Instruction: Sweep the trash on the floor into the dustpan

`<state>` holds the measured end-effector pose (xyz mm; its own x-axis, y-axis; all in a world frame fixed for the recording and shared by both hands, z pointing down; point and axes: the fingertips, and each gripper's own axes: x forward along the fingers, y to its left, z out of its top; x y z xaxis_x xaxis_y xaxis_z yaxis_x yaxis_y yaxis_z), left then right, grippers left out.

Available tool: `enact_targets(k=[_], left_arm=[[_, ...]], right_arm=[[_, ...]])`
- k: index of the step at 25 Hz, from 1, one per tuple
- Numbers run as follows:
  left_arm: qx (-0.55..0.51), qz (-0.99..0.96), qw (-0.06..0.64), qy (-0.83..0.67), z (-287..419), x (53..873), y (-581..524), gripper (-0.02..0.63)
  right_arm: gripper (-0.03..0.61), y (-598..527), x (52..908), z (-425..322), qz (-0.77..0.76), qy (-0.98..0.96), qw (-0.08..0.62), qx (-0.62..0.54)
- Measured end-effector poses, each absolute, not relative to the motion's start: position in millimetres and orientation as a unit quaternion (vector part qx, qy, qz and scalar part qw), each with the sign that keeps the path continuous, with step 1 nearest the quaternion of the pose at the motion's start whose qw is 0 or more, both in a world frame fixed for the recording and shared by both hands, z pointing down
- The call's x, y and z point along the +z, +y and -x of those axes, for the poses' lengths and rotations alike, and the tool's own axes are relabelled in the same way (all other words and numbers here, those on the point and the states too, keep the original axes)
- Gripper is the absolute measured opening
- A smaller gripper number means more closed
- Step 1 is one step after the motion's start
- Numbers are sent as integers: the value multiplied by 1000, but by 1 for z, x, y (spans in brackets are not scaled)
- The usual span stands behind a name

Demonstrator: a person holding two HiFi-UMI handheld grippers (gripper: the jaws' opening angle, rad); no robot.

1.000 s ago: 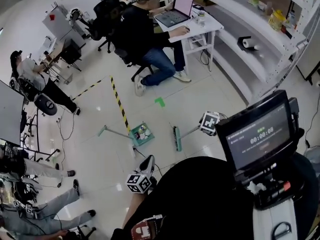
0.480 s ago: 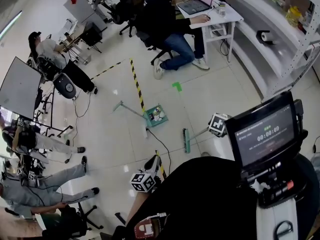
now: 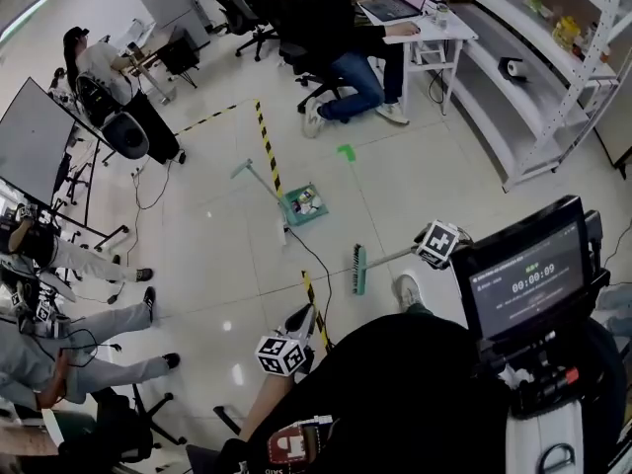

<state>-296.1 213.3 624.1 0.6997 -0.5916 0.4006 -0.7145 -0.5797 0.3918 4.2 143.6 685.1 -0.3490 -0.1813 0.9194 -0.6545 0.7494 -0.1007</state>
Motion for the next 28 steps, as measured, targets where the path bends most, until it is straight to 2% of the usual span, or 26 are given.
enact_targets(k=[6,14,17,21,28], left_arm=[[109,-888,271,-356,297,619,251,0],[92,-889,239,-379,236,590,257,0],[84,-886,234,-391,221,583,249,0],[78,-883,229,-401,212,580,238,0],[83,-887,225,-394,205,580,235,0]], right_arm=[[89,205,674,-1,-264,-781,521,221],[89,249,670,-74,-259,-779,522,231],[89,244,665,-110,-277,-768,536,213],[89,236,661,-116,-279,-787,509,210],[89,235,661,-132,-284,-777,520,212]])
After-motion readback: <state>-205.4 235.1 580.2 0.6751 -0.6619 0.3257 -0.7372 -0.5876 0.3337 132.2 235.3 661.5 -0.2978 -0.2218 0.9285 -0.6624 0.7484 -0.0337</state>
